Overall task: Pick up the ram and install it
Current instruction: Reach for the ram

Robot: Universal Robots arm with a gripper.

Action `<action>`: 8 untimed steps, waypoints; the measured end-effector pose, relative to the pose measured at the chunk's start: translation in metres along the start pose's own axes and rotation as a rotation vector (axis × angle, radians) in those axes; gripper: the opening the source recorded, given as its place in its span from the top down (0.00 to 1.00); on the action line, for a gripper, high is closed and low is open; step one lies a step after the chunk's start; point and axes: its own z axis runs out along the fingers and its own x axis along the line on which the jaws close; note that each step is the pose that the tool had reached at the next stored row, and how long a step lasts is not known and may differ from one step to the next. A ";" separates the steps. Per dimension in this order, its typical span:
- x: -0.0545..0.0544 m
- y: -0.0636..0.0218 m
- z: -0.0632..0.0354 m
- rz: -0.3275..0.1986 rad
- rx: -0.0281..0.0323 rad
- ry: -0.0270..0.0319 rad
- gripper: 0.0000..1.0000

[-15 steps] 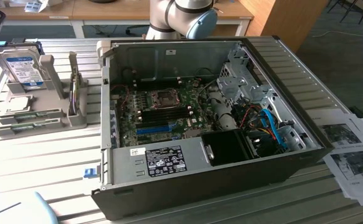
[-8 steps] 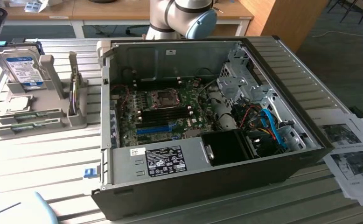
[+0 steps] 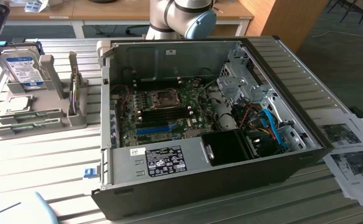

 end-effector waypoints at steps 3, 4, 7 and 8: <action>0.000 0.0039 0.0002 0.000 0.0001 0.0000 0.91; 0.000 0.0051 0.0004 0.000 0.0000 -0.0001 0.91; 0.001 0.0085 0.0006 0.000 0.0000 0.0000 0.91; 0.001 0.0093 0.0006 0.000 0.0000 0.0000 0.91</action>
